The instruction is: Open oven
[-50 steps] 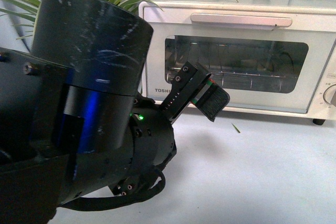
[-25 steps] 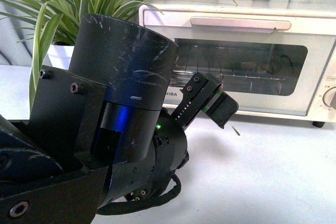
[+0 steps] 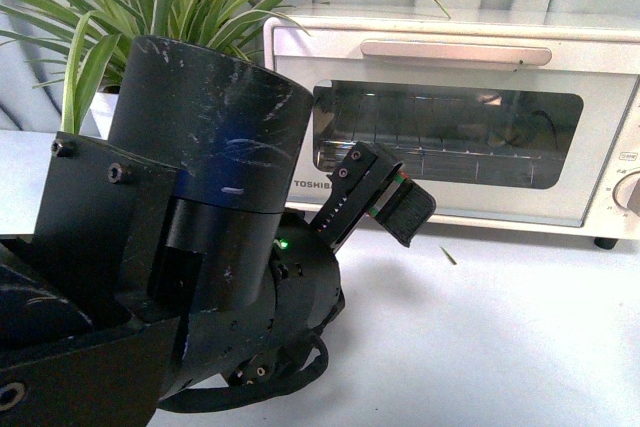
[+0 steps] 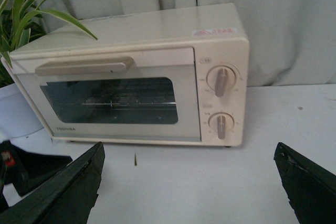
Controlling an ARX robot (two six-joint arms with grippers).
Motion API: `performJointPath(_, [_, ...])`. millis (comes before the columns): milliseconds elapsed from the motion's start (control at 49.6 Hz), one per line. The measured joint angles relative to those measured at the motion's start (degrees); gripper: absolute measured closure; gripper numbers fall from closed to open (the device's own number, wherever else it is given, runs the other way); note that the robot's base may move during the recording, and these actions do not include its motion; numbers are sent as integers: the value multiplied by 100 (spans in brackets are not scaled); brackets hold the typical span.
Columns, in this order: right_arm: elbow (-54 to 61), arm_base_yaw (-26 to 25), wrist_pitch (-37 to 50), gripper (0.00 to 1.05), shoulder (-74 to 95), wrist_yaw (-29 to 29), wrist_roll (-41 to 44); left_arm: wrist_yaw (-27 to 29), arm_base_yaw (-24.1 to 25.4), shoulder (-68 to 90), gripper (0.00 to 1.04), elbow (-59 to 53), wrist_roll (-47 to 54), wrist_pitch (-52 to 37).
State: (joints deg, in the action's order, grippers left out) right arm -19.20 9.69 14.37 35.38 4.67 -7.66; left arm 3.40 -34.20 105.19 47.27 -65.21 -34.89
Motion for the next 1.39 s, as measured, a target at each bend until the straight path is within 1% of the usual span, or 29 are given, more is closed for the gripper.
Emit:
performJointPath(81, [-577, 133, 118, 9, 772, 138, -17, -7, 52, -35, 7, -44, 0, 0])
performJointPath(202, [-1502, 208, -103, 9, 1928, 297, -273, -22, 105, -66, 7, -76, 0, 0])
performJointPath(323, [-2472, 365, -57, 9, 3226, 697, -433, -26, 122, -85, 7, -94, 2, 2])
performJointPath(423, [-3023, 498, -136, 9, 3930, 894, -487, -39, 133, -87, 7, -98, 2, 0])
performJointPath(625, [-3825, 693, -535, 9, 4680, 1040, -704, -61, 149, -98, 7, -101, 0, 2])
performJointPath(927, [-4325, 817, -1023, 9, 5184, 1198, -1106, -61, 205, -129, 7, -136, 0, 2])
performJointPath(1190, [-4382, 800, -1082, 9, 5283, 1349, -1228, -42, 225, -149, 7, -168, 0, 4])
performJointPath(1250, [-4424, 793, -1217, 9, 5294, 1333, -1231, -42, 227, -149, 7, -170, 0, 4])
performJointPath(1331, [-4492, 787, -1471, 9, 5298, 1150, -1226, -42, 227, -151, 7, -170, 0, 9])
performJointPath(1391, [-4492, 787, -1499, 9, 5287, 1073, -1213, -42, 229, -151, 7, -173, 0, 9])
